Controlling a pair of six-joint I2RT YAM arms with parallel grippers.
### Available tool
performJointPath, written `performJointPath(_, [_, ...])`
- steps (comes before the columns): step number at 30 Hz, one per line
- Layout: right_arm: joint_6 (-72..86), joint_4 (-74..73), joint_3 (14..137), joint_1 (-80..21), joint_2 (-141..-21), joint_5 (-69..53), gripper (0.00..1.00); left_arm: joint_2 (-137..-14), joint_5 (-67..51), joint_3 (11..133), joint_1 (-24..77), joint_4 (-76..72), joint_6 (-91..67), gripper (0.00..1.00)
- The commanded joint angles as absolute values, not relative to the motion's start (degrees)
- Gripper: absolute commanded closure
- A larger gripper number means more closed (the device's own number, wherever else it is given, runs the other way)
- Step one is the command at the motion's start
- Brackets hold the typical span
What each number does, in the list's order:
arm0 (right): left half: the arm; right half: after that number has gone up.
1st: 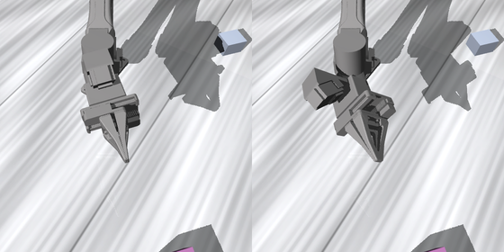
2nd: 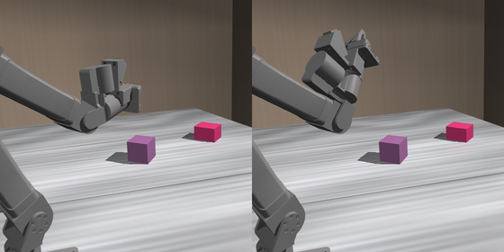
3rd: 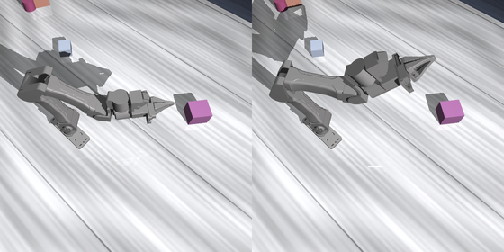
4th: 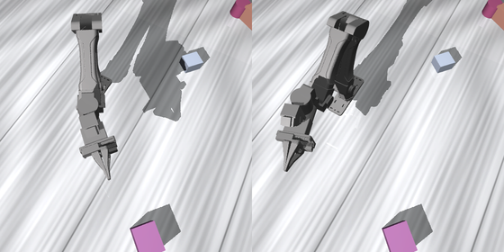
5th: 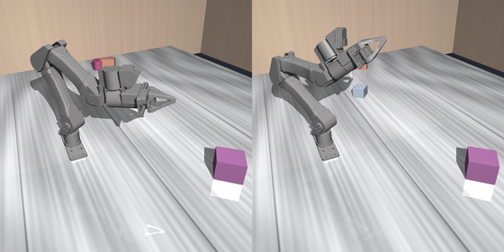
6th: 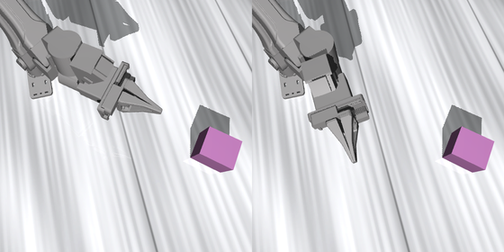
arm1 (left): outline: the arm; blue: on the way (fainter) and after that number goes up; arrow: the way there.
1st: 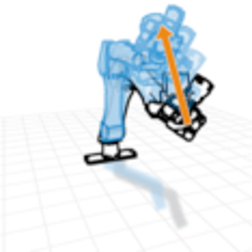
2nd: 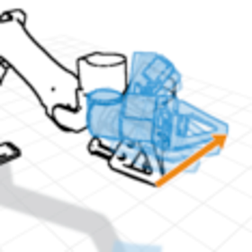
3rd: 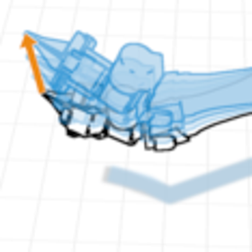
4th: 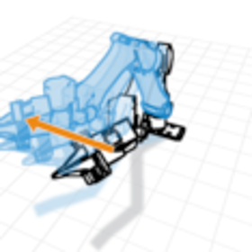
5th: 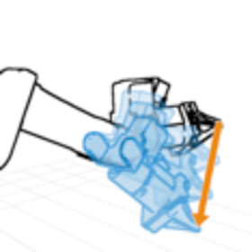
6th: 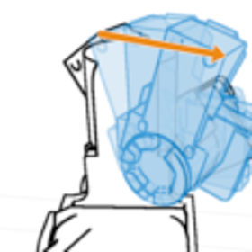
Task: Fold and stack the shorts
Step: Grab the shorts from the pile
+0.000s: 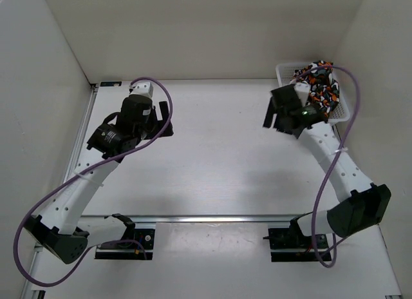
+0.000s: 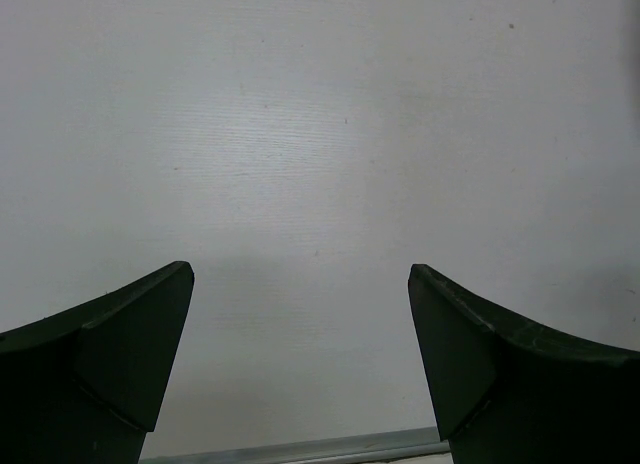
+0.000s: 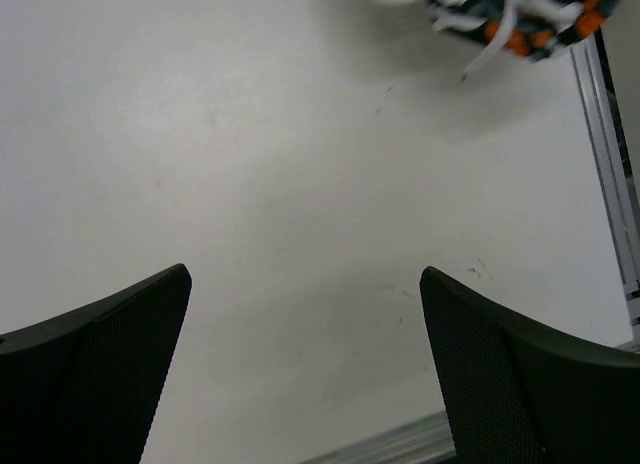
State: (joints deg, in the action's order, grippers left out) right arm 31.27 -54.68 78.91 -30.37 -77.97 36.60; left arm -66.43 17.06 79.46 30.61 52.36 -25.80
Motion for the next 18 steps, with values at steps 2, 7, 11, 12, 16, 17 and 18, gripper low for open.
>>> performJointPath(2, [23.74,-45.1,87.07,-11.04,-82.68,19.11,0.0,-68.46,15.56,78.49,30.76,49.04,-22.86,0.0])
performJointPath(7, [22.5,-46.31,100.52,-1.68,-96.57,12.84,0.0,-73.12,11.87,81.11,30.76,49.04,-22.16,0.0])
performJointPath(11, [21.09,-50.97,113.97,1.84,-112.8,10.64,0.0,-76.11,11.95,82.71,30.76,49.04,-21.01,0.0])
performJointPath(12, [20.4,-51.59,118.43,1.85,-115.03,9.85,0.0,-76.64,12.56,83.23,30.76,49.04,-21.01,0.0])
performJointPath(16, [20.91,-52.9,123.22,2.37,-122.33,7.29,0.01,-78.57,13.71,84.46,30.76,49.57,-20.39,0.0])
performJointPath(17, [20.92,-52.91,123.22,2.37,-122.34,7.29,0.03,-79.36,13.71,84.46,30.76,49.57,-20.39,0.0])
performJointPath(18, [21.96,-52.39,123.22,2.37,-122.34,7.29,0.03,-79.97,14.23,84.98,30.24,50.27,-20.39,0.0])
